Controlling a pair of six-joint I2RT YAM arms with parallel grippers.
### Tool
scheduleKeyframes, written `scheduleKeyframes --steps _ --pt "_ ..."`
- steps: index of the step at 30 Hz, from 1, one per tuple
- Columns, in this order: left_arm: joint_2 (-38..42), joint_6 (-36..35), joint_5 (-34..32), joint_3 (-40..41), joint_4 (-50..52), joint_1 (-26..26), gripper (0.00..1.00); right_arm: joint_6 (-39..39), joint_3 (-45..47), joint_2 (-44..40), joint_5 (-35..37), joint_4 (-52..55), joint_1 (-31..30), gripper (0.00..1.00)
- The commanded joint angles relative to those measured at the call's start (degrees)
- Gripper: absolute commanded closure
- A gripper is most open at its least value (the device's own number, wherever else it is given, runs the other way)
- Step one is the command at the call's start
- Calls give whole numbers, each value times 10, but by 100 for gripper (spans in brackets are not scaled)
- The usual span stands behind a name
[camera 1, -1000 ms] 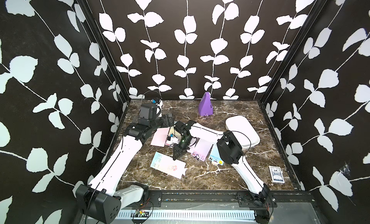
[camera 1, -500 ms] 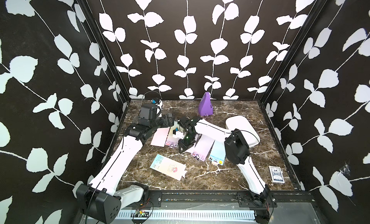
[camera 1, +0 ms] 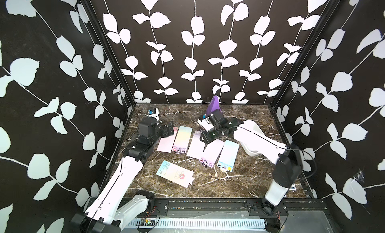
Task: Take the stickers out of the storage box
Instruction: Reset both arms
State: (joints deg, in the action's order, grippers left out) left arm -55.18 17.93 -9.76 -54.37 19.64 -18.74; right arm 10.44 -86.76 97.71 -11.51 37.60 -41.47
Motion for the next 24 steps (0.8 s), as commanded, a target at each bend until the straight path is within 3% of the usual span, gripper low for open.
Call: scheduleKeyframes --steps 1,4,8,9,11,16,21,24 --pt "20 -25 -66 35 -54 6 1 1 45 -77 97 -60 21 50" --pt "24 -49 -107 66 -88 7 1 -13 97 -156 138 -96 47 43" --pt "17 -70 -182 122 -156 9 1 -29 202 -270 314 -173 76 4" --pt "14 -71 -199 139 -181 9 1 -27 230 -290 362 -197 86 1" --pt "6 -82 -233 192 -269 11 1 -22 295 -329 425 -251 124 0" --pt "-36 -115 -263 300 -456 27 1 22 397 -345 453 -304 264 1" --pt "-99 -159 -260 315 -514 49 1 45 543 -321 481 -532 353 0" --pt "-135 -183 -251 340 -590 59 1 16 599 -289 463 -637 384 0"
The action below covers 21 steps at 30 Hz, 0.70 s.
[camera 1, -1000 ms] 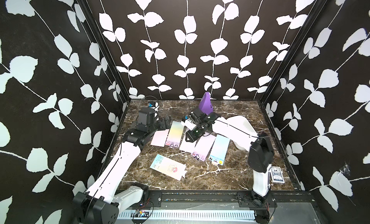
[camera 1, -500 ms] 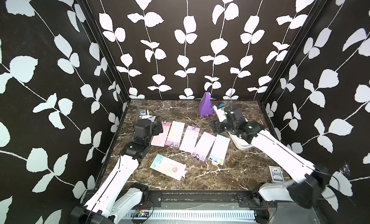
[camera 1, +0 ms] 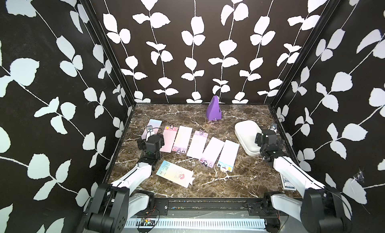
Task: Take the stickers out of the storage box
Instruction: Reset both arms
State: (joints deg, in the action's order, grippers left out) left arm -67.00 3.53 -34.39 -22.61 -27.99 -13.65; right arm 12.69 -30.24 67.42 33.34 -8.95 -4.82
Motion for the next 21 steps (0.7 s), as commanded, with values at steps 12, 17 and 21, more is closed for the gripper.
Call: scheduleKeyframes --steps 12,17,21 --pt "-87 -57 127 64 -221 88 1 -88 111 87 -147 -351 35 0" --pt "-188 -79 199 86 -365 88 1 -94 155 134 -190 -481 35 0" --pt "-222 -106 260 46 -336 88 1 -102 138 195 -207 -509 35 0"
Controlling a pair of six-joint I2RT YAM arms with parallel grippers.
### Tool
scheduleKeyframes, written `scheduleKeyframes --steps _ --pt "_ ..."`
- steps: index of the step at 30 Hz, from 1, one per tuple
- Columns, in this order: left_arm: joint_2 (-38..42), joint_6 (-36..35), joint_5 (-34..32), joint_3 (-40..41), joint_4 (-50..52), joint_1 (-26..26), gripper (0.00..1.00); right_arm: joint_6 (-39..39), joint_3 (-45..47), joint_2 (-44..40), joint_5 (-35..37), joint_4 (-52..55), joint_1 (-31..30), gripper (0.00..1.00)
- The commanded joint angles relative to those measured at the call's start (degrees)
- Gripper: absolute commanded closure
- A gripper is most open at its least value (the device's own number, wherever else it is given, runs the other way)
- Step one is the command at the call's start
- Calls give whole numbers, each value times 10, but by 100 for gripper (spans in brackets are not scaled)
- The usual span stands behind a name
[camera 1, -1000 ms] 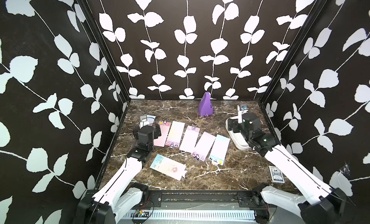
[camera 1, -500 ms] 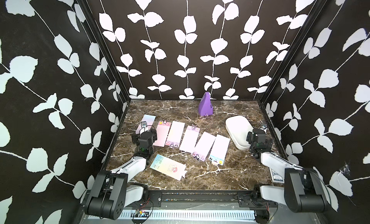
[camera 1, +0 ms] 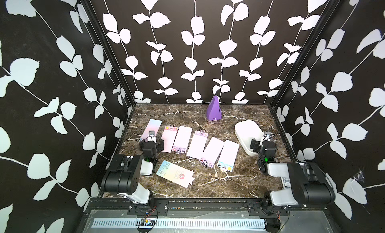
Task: Take the stickers out of the storage box
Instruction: Reset both arms
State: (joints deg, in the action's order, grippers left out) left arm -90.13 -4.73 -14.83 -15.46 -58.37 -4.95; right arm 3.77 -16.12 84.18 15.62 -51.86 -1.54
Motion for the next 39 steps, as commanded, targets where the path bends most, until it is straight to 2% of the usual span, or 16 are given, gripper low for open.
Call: scheduleKeyframes --steps 1,4,6,15,18,39 --pt "23 -22 66 -45 31 1 1 -15 -11 41 -33 -92 2 0" --pt "7 -17 57 -71 55 5 1 -13 -57 28 -36 22 2 1" --pt "15 -14 57 -76 81 6 1 -26 -60 35 -57 13 0 0" --pt "12 -14 55 -75 73 6 1 -32 -65 32 -61 29 -3 1" --pt "12 -15 54 -75 75 6 1 -42 -68 33 -85 35 -4 1" --pt "12 -14 55 -74 74 6 1 -41 -72 33 -102 41 1 1"
